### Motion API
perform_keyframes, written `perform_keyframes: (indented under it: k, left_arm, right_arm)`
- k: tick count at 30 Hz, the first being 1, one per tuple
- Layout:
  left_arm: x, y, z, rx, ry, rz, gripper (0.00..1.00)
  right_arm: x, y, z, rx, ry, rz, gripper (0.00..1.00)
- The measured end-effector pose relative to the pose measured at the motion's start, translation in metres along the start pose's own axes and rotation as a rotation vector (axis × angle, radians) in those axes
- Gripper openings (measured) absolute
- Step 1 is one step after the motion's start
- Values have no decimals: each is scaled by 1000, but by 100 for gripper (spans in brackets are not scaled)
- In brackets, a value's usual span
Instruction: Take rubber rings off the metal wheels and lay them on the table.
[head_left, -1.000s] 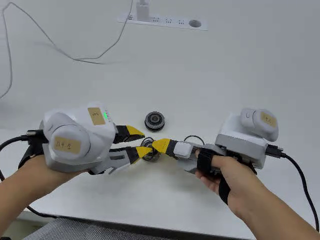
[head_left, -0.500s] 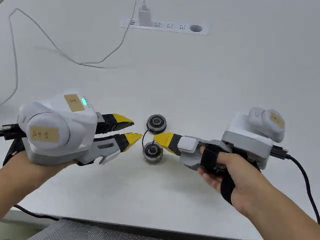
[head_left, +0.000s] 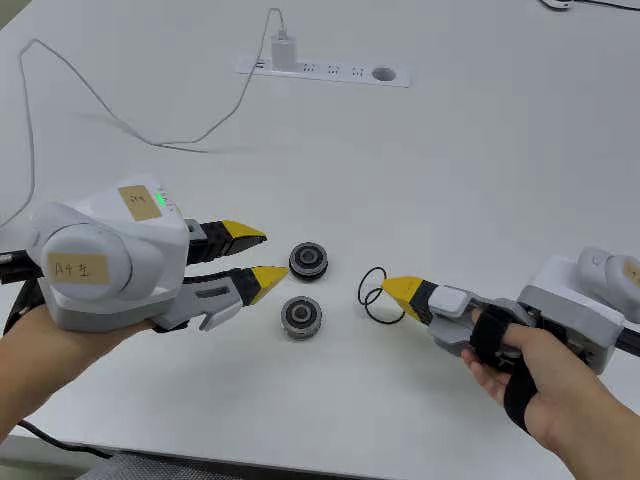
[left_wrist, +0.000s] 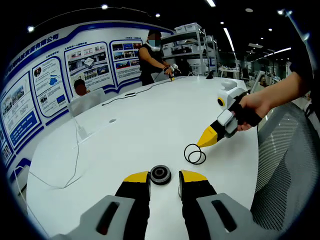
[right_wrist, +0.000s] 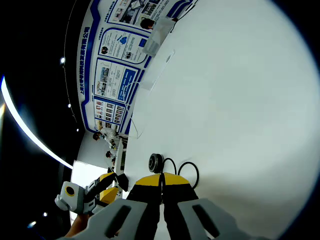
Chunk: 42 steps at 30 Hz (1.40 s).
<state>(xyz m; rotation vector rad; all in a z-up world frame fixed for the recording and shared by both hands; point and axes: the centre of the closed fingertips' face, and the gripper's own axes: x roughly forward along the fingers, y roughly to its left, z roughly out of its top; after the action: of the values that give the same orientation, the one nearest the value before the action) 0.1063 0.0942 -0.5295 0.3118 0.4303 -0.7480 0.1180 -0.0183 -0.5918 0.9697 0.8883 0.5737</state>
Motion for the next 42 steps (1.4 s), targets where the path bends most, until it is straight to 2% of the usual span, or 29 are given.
perform_keyframes:
  k: [9,13,19,22,25,27,30,36,39,42]
  left_arm:
    - [-2,1,0,4,5,4,24]
    - [-3,1,-1,2,6,6,24]
    - [-2,-2,-3,6,13,1,23]
    - [-2,-3,-2,8,14,-1,23]
    - [-2,-4,0,19,13,-2,23]
    - [-2,-4,2,20,11,-2,23]
    - [0,-5,2,24,11,-5,23]
    - [3,-6,1,41,23,-14,23]
    - [7,-2,1,40,24,-19,23]
    - [11,2,-1,43,33,-24,23]
  right_arm:
    - [-2,-17,-1,1,-17,-75,1]
    - [-3,-22,-2,-35,-13,-110,2]
    - [-5,-24,-4,-55,-13,-131,2]
    - [-7,-24,-4,-90,-7,-148,5]
    - [-9,-28,-6,-162,22,-175,8]
    - [-9,-27,-4,-169,20,-175,8]
    - [-13,-31,-2,-256,35,-207,8]
    - [-18,-27,6,-264,7,-185,9]
    - [-16,-15,11,-259,-22,-138,11]
    - [-12,-4,12,-260,-30,-93,14]
